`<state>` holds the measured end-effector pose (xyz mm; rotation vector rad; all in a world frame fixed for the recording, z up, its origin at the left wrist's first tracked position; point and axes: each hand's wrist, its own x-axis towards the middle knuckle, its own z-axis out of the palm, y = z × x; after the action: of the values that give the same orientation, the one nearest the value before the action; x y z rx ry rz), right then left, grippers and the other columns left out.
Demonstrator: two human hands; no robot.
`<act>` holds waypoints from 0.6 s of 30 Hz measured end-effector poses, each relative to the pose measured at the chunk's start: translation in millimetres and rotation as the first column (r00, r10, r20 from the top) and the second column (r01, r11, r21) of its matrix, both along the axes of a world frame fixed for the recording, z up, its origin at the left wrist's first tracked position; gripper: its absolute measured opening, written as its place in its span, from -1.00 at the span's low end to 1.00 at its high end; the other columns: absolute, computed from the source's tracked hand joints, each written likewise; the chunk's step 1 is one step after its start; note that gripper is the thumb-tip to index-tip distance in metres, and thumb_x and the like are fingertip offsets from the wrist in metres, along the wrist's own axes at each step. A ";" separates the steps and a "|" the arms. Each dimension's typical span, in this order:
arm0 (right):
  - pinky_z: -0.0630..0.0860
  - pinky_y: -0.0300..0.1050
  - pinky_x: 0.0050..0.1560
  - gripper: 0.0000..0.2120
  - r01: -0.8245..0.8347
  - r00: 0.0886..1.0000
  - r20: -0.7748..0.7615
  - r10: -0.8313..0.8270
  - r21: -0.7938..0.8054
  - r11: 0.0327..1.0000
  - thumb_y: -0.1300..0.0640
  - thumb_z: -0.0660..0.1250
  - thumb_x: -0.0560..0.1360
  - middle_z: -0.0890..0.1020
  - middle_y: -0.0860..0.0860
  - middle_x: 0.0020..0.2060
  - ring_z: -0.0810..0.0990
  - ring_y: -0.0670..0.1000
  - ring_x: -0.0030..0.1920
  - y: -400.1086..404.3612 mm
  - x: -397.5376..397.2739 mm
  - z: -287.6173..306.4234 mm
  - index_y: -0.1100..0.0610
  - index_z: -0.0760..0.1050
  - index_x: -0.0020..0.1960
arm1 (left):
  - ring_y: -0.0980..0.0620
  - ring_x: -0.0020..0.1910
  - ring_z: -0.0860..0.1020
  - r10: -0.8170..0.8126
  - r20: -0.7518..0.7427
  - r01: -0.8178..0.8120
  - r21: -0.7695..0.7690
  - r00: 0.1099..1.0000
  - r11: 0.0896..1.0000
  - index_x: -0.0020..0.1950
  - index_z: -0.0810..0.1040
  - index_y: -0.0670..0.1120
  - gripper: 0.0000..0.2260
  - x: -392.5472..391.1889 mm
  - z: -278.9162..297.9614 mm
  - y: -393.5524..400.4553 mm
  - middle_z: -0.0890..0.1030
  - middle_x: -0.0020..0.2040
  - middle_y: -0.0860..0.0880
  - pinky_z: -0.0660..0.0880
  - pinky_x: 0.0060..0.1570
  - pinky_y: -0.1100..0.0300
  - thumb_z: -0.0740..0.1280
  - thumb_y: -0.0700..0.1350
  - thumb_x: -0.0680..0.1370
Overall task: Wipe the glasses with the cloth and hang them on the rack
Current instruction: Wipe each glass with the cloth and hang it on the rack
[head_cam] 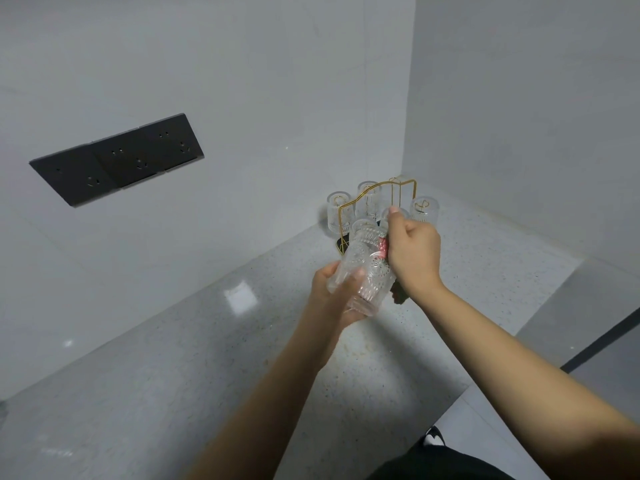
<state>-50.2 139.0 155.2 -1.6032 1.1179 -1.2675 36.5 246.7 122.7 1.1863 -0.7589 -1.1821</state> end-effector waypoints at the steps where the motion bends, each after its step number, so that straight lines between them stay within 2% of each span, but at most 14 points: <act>1: 0.12 -0.10 -0.46 -0.44 0.000 1.000 -0.019 0.000 -0.001 1.000 0.02 0.14 0.60 0.19 -0.02 -0.64 0.18 -0.06 -0.61 -0.5 0.0 0.2 0.11 0.14 -0.56 | -0.03 0.08 0.66 0.064 0.089 -0.064 0.002 0.994 0.998 0.20 0.45 0.01 -0.59 0.8 -2.7 -1.3 0.62 0.17 -0.07 0.64 0.00 0.02 0.42 0.04 0.39; 2: 0.13 -0.13 -0.48 -0.44 -0.013 1.000 -0.015 0.013 0.000 1.000 0.01 0.13 0.60 0.20 -0.03 -0.64 0.18 -0.07 -0.61 0.0 -0.2 -0.8 0.11 0.15 -0.56 | -0.07 0.08 0.65 0.096 0.098 -0.099 0.025 0.991 0.995 0.22 0.42 -0.03 -0.53 0.9 -4.6 -3.0 0.59 0.18 -0.10 0.65 -0.03 0.01 0.45 0.02 0.37; 3: 0.14 -0.18 -0.50 -0.44 -0.031 0.999 0.018 0.031 0.000 1.000 0.02 0.14 0.60 0.20 -0.06 -0.66 0.18 -0.08 -0.62 0.9 -0.4 -2.0 0.11 0.16 -0.55 | -0.11 0.06 0.64 0.077 0.008 -0.077 0.060 0.997 0.995 0.23 0.43 -0.09 -0.52 1.4 -3.3 -4.2 0.59 0.16 -0.14 0.65 -0.06 0.03 0.46 0.01 0.37; 4: 0.15 -0.23 -0.52 -0.44 -0.047 0.997 0.068 0.047 0.001 0.999 0.03 0.15 0.60 0.20 -0.11 -0.68 0.18 -0.10 -0.62 1.1 -1.4 -3.9 0.11 0.16 -0.55 | -0.13 0.02 0.64 0.040 -0.157 -0.028 0.079 0.987 0.997 0.21 0.48 -0.14 -0.56 0.9 2.4 -4.0 0.61 0.12 -0.17 0.65 -0.09 0.07 0.44 0.02 0.42; 6: 0.20 -0.27 -0.53 -0.45 -0.066 0.988 0.141 0.066 -0.008 0.998 0.07 0.16 0.60 0.24 -0.11 -0.70 0.21 -0.14 -0.62 0.4 -4.2 -6.9 0.13 0.20 -0.55 | -0.10 -0.05 0.64 -0.049 -0.479 0.092 0.067 0.876 0.993 0.21 0.55 -0.19 -0.58 1.1 9.3 -3.0 0.62 0.09 -0.22 0.64 -0.12 0.14 0.29 0.10 0.52; 7: 0.21 -0.26 -0.52 -0.46 -0.063 0.988 0.140 0.065 -0.020 0.998 0.08 0.15 0.60 0.26 -0.11 -0.70 0.23 -0.15 -0.62 -0.7 -5.3 -7.5 0.14 0.22 -0.55 | -0.08 -0.07 0.63 -0.085 -0.541 0.131 0.048 0.837 0.990 0.24 0.55 -0.19 -0.55 0.6 9.7 -2.9 0.62 0.10 -0.23 0.63 -0.11 0.16 0.23 0.13 0.55; 8: 0.21 -0.26 -0.52 -0.45 -0.055 0.990 0.129 0.058 -0.031 0.998 0.08 0.15 0.60 0.26 -0.10 -0.70 0.23 -0.14 -0.62 -1.6 -5.6 -7.2 0.15 0.23 -0.56 | -0.07 -0.09 0.63 -0.102 -0.533 0.151 0.048 0.840 0.987 0.26 0.54 -0.19 -0.52 -0.9 8.4 -3.5 0.61 0.10 -0.23 0.63 -0.10 0.16 0.18 0.16 0.57; 9: 0.20 -0.25 -0.52 -0.45 -0.037 0.993 0.112 0.041 -0.035 0.999 0.08 0.15 0.60 0.26 -0.09 -0.70 0.24 -0.12 -0.63 -2.7 -6.0 -7.2 0.15 0.22 -0.56 | -0.07 -0.08 0.64 -0.090 -0.440 0.135 0.071 0.894 0.988 0.28 0.51 -0.18 -0.48 -2.4 5.0 -4.9 0.61 0.10 -0.21 0.64 -0.07 0.14 0.17 0.21 0.56; 11: 0.19 -0.14 -0.48 -0.44 0.014 0.998 0.061 -0.012 -0.029 0.999 0.05 0.14 0.60 0.23 -0.04 -0.68 0.22 -0.08 -0.60 -6.6 -8.2 -6.4 0.16 0.19 -0.56 | -0.09 0.06 0.64 0.004 -0.177 0.014 0.101 0.984 0.995 0.33 0.41 -0.14 -0.34 -8.9 0.3 -9.7 0.58 0.18 -0.17 0.62 0.06 0.00 0.36 0.30 0.42; 12: 0.21 -0.10 -0.46 -0.44 0.029 0.999 0.023 -0.028 -0.028 0.999 0.03 0.14 0.60 0.22 0.01 -0.65 0.21 -0.06 -0.58 -7.9 -8.8 -5.6 0.17 0.19 -0.55 | -0.10 0.13 0.62 0.046 -0.042 -0.042 0.082 0.998 0.996 0.35 0.35 -0.12 -0.23 -10.7 -1.4 -10.8 0.54 0.23 -0.15 0.61 0.08 -0.06 0.50 0.28 0.31; 14: 0.29 -0.03 -0.44 -0.44 0.031 0.999 -0.015 -0.031 -0.020 0.999 0.00 0.13 0.59 0.23 0.06 -0.62 0.25 0.05 -0.53 -9.0 -8.8 -5.3 0.21 0.23 -0.53 | -0.05 0.12 0.62 0.101 0.119 -0.106 0.034 0.988 0.994 0.33 0.30 -0.09 -0.26 -10.8 -4.8 -13.9 0.50 0.25 -0.11 0.65 -0.04 0.00 0.55 0.09 0.27; 15: 0.32 -0.02 -0.44 -0.44 0.025 1.000 -0.011 -0.025 -0.009 1.000 0.00 0.13 0.59 0.23 0.06 -0.62 0.26 0.07 -0.52 -9.5 -9.5 -5.9 0.21 0.24 -0.53 | -0.05 0.10 0.63 0.108 0.092 -0.112 0.041 0.990 0.993 0.30 0.33 -0.09 -0.34 -10.5 -3.2 -15.4 0.50 0.23 -0.10 0.65 -0.12 0.06 0.51 0.04 0.30; 16: 0.30 -0.04 -0.47 -0.45 0.019 1.000 0.015 -0.019 0.000 1.000 0.00 0.14 0.59 0.23 0.05 -0.62 0.27 0.07 -0.54 -10.6 -11.3 -6.8 0.19 0.22 -0.53 | -0.07 0.08 0.63 0.096 -0.014 -0.095 0.063 0.995 0.993 0.28 0.37 -0.10 -0.42 -9.1 -2.4 -17.3 0.52 0.21 -0.12 0.65 -0.17 0.09 0.48 0.02 0.33; 18: 0.23 -0.15 -0.49 -0.45 -0.003 0.997 0.084 0.003 -0.006 1.000 0.03 0.15 0.60 0.24 0.04 -0.62 0.25 -0.03 -0.57 -13.1 -13.9 -9.1 0.21 0.22 -0.54 | -0.11 0.00 0.65 -0.011 -0.367 0.043 0.079 0.930 0.996 0.26 0.47 -0.13 -0.53 -6.9 3.8 -17.9 0.58 0.16 -0.19 0.65 -0.19 0.12 0.41 0.08 0.44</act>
<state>-64.1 125.9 146.2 -1.5411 1.0608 -1.3248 29.6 228.8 126.5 0.9857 -0.4452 -1.4209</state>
